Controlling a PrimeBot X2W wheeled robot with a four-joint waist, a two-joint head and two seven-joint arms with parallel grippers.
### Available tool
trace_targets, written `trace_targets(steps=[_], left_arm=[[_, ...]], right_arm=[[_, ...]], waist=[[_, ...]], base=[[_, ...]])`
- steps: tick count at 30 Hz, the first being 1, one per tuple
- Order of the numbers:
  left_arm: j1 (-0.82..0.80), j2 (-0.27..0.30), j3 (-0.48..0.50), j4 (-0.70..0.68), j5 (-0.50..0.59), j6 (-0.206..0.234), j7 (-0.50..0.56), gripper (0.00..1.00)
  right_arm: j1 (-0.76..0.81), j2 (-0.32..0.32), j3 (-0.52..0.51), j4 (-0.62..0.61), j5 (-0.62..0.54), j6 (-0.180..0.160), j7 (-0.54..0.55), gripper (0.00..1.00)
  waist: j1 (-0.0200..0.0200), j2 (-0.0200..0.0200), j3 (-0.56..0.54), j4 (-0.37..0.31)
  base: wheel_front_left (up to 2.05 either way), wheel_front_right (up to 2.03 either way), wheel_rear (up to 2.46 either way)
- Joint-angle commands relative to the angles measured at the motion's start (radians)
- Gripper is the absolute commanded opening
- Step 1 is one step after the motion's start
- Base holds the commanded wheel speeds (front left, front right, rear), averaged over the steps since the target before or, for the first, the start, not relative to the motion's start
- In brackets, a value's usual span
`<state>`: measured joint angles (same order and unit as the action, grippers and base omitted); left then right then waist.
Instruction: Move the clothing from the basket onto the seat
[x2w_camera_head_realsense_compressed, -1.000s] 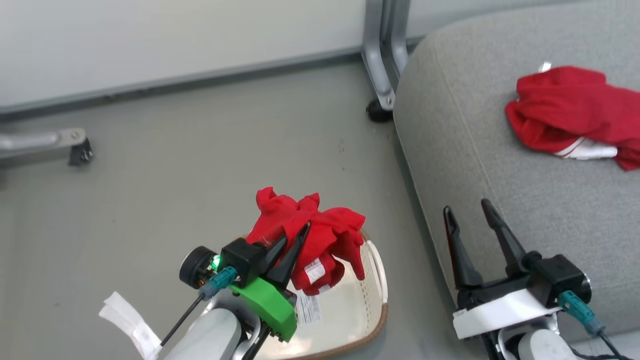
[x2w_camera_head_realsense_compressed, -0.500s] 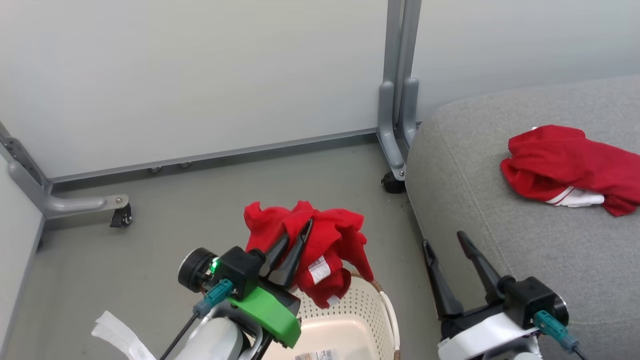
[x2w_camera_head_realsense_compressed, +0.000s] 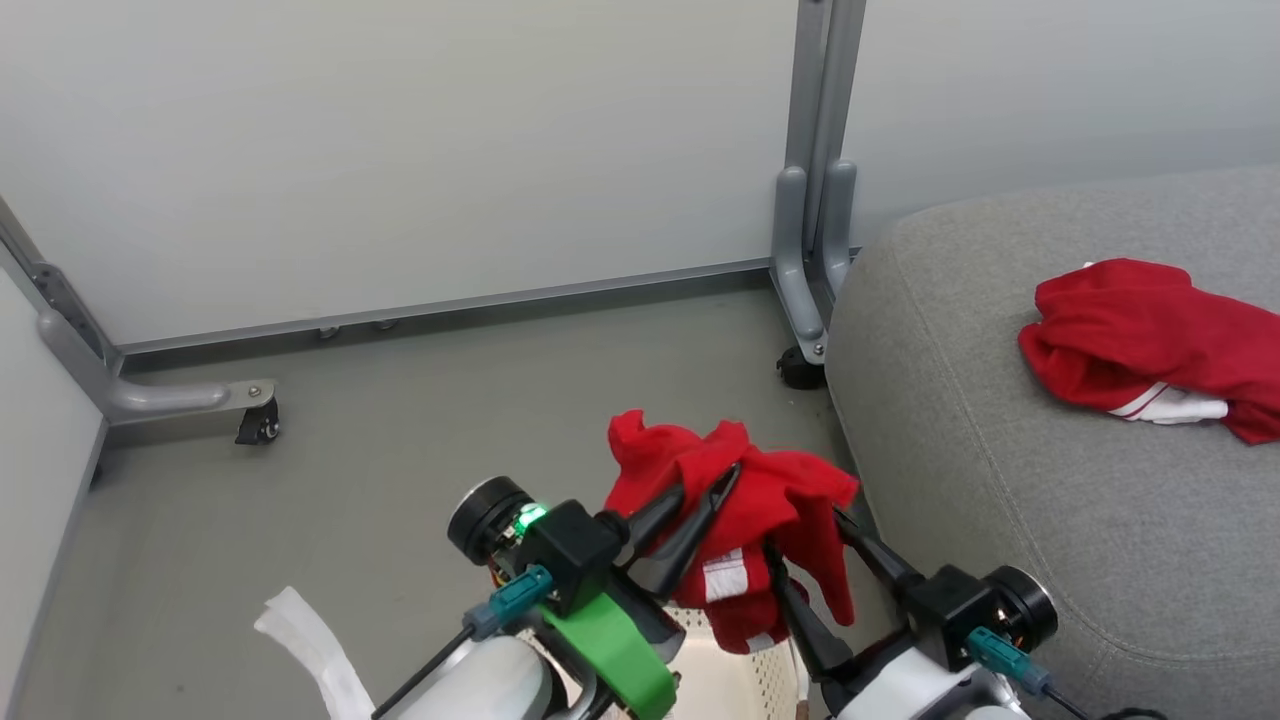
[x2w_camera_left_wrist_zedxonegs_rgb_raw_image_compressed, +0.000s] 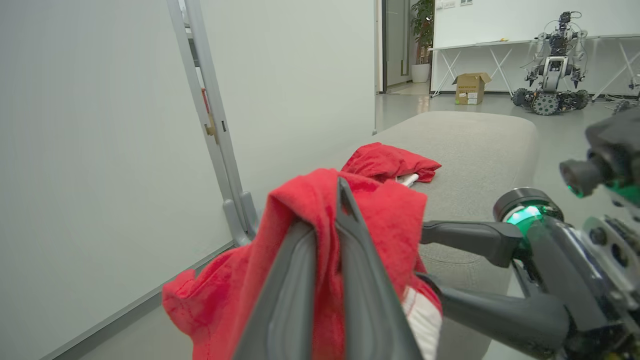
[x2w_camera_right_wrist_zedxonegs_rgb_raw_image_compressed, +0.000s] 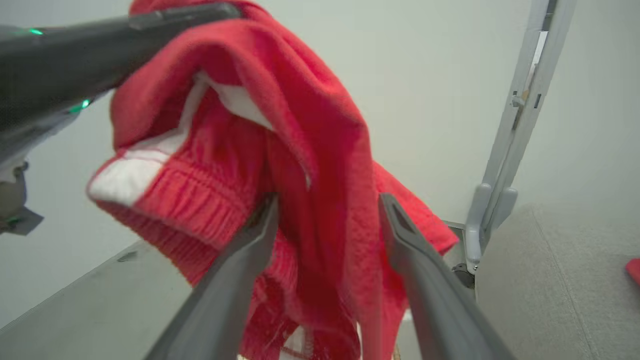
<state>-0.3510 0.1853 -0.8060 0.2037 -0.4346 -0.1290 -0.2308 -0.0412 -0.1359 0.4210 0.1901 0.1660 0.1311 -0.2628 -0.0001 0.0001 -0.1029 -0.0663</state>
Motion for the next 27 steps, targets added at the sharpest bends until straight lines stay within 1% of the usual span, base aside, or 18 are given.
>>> trace_targets(steps=[1,8,9,10,11,19,20,21,22,23,24,27], left_arm=[[-0.028,0.008,-0.019,-0.020,-0.012,-0.003,0.007,0.00],[-0.067,0.006,-0.091,-0.071,-0.039,-0.003,0.034,0.00],[-0.070,0.007,-0.094,-0.072,-0.040,-0.003,0.034,0.00],[-0.074,0.009,-0.096,-0.073,-0.042,-0.003,0.034,0.00],[-0.076,0.011,-0.097,-0.072,-0.043,-0.003,0.035,0.00],[-0.077,0.033,-0.091,-0.046,-0.038,0.015,0.046,0.00],[-0.078,0.036,-0.091,-0.043,-0.035,0.016,0.047,0.13],[-0.079,0.038,-0.092,-0.040,-0.033,0.019,0.049,0.29],[-0.080,0.040,-0.093,-0.037,-0.034,0.023,0.050,0.49],[-0.081,0.040,-0.093,-0.035,-0.033,0.026,0.053,0.90],[-0.083,0.041,-0.091,-0.032,-0.034,0.027,0.054,1.00],[-0.087,0.042,-0.088,-0.026,-0.031,0.036,0.057,1.00]], right_arm=[[-0.024,-0.003,0.017,0.014,-0.010,-0.001,-0.003,1.00],[-0.052,0.015,0.019,0.046,0.008,-0.001,-0.003,1.00],[-0.050,0.016,0.016,0.045,0.011,-0.001,-0.003,0.64],[-0.049,0.016,0.013,0.041,0.012,-0.001,-0.003,0.11],[-0.044,0.018,0.009,0.040,0.015,-0.001,-0.003,0.00],[-0.024,0.027,-0.013,0.045,0.050,-0.001,-0.003,0.00],[-0.024,0.028,-0.017,0.045,0.053,-0.001,-0.003,0.00],[-0.024,0.028,-0.021,0.045,0.055,-0.001,-0.003,0.00],[-0.023,0.030,-0.027,0.044,0.057,-0.001,-0.003,0.00],[-0.022,0.031,-0.031,0.043,0.058,-0.001,-0.003,0.00],[-0.021,0.032,-0.036,0.042,0.060,-0.001,-0.003,0.00],[-0.021,0.031,-0.043,0.043,0.062,-0.001,-0.003,0.00]], waist=[[0.0001,-0.0001,0.011,0.007],[0.0001,-0.0001,0.039,0.024],[0.0001,-0.0001,0.041,0.025],[0.0001,-0.0001,0.044,0.026],[0.0001,-0.0001,0.046,0.026],[0.0001,-0.0001,0.065,0.019],[0.0001,-0.0001,0.067,0.019],[0.0001,-0.0001,0.069,0.018],[0.0001,-0.0001,0.070,0.018],[0.0001,-0.0001,0.071,0.017],[0.0001,-0.0001,0.073,0.017],[0.0001,-0.0001,0.076,0.016]], base=[[0.00,0.00,0.00],[0.00,0.00,0.00],[0.00,0.00,0.00],[0.00,0.00,0.00],[0.00,0.00,0.00],[0.00,0.00,0.00],[0.00,0.00,0.00],[0.00,0.00,0.00],[0.00,0.00,0.00],[0.00,0.00,0.00],[0.00,0.00,0.00],[0.00,0.00,0.00]])
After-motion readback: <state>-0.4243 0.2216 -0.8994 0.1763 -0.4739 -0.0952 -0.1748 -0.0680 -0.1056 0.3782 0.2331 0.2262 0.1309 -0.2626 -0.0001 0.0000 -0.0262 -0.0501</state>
